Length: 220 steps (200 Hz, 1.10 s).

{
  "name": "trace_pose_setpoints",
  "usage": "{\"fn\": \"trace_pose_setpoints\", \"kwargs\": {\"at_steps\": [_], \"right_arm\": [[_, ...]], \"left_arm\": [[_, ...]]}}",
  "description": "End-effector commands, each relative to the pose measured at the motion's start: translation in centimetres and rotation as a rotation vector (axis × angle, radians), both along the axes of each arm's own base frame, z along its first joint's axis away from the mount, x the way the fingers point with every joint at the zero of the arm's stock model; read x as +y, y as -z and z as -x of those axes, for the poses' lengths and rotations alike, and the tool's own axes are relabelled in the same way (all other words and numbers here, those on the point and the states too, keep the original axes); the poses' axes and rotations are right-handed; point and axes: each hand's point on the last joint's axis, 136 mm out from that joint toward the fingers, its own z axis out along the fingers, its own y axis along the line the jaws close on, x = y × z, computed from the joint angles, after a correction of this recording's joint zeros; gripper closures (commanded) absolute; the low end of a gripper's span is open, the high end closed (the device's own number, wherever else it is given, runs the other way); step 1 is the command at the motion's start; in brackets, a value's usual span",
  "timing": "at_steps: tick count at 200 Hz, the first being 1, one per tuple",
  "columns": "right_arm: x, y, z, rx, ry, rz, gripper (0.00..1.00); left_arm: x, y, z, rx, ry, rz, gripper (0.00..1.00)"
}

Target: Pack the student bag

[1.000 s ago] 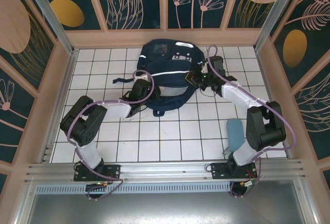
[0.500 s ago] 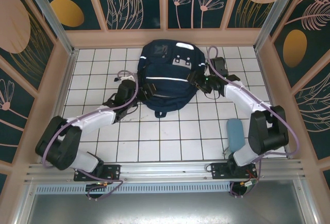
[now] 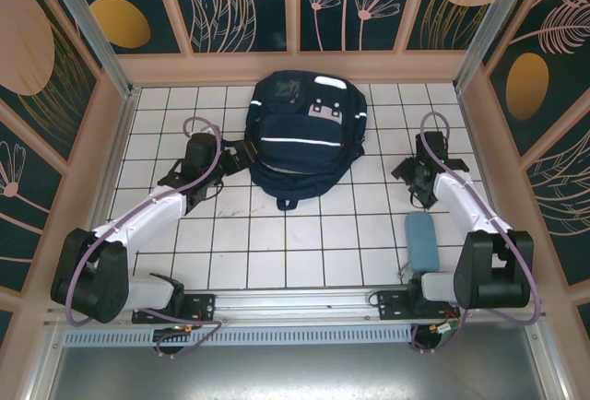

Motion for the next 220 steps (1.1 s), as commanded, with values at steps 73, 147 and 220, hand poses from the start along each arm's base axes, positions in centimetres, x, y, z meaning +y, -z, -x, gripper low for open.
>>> {"fn": "trace_pose_setpoints", "kwargs": {"at_steps": [73, 147, 220], "right_arm": [[-2.7, 0.9, 7.3, 0.173, 0.204, 0.099, 0.07], [2.0, 3.6, 7.5, 0.14, 0.119, -0.105, 0.07], [6.7, 1.9, 0.0, -0.091, -0.127, -0.24, 0.1]], "left_arm": [[-0.3, -0.2, -0.7, -0.009, 0.04, -0.025, 0.01], [-1.0, 0.4, -0.9, 0.008, 0.066, -0.005, 0.02], [-2.3, -0.2, -0.9, 0.001, 0.137, 0.019, 0.02]]}}
